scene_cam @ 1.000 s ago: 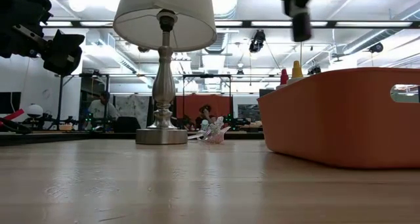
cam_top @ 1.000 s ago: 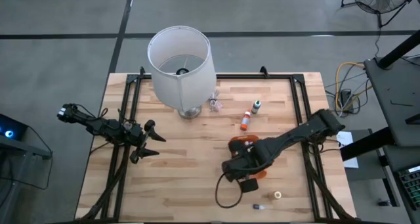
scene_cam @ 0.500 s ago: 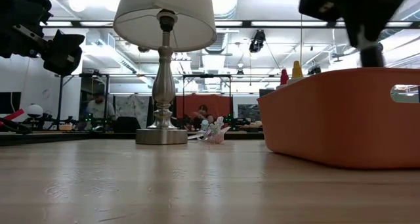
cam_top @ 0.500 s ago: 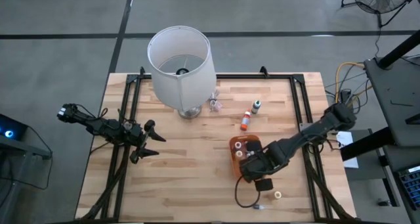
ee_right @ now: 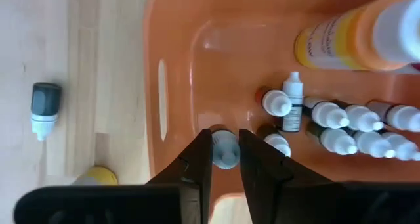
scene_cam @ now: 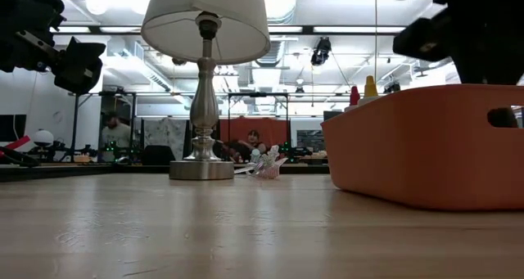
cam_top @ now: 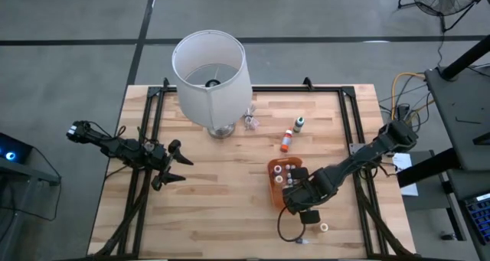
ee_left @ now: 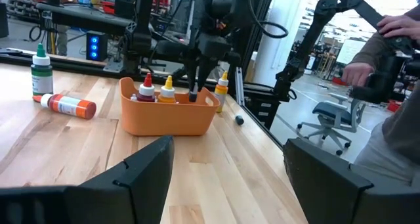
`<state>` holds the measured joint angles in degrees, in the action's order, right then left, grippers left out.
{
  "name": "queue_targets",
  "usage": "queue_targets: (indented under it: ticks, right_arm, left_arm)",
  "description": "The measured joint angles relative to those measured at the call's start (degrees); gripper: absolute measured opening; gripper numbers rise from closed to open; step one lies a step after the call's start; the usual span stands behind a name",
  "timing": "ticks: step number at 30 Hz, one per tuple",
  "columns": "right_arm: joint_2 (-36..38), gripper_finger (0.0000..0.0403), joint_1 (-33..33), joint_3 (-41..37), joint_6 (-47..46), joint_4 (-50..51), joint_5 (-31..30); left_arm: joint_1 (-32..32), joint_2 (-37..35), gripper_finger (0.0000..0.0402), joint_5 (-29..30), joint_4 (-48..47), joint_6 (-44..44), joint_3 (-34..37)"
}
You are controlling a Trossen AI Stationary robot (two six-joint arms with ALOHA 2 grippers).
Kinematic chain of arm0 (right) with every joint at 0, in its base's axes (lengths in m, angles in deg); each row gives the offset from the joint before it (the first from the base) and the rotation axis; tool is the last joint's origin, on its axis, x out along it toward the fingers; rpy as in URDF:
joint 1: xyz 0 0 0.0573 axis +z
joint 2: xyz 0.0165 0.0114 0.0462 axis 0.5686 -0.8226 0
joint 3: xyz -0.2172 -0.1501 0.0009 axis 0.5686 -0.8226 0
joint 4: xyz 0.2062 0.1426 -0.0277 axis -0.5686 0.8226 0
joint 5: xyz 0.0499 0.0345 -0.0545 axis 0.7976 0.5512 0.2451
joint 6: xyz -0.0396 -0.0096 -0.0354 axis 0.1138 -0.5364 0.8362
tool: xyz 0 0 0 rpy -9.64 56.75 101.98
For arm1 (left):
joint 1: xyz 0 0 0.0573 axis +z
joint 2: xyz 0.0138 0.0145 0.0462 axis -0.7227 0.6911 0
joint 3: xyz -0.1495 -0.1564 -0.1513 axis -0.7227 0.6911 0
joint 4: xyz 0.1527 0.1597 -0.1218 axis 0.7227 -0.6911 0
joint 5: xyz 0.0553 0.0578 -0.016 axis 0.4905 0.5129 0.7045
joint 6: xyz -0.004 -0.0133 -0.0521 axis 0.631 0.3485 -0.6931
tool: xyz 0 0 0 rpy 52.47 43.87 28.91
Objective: Pick & Place food coloring
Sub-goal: Put the small food coloring bottle into the orange bin
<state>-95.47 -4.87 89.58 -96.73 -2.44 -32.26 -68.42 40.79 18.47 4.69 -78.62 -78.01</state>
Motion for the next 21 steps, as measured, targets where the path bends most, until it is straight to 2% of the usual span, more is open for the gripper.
queue_targets:
  ticks: [12,21]
  right_arm:
    - [0.00,0.0054,-0.02,-6.62,0.10,-7.43,-1.24]
    - [0.00,0.0054,-0.05,-9.19,0.95,-9.20,-1.32]
  left_arm:
    - [-0.02,0.01,0.0259,0.02,0.00,0.00,0.02]
    - [0.01,0.01,0.0258,0.02,0.00,0.00,0.00]
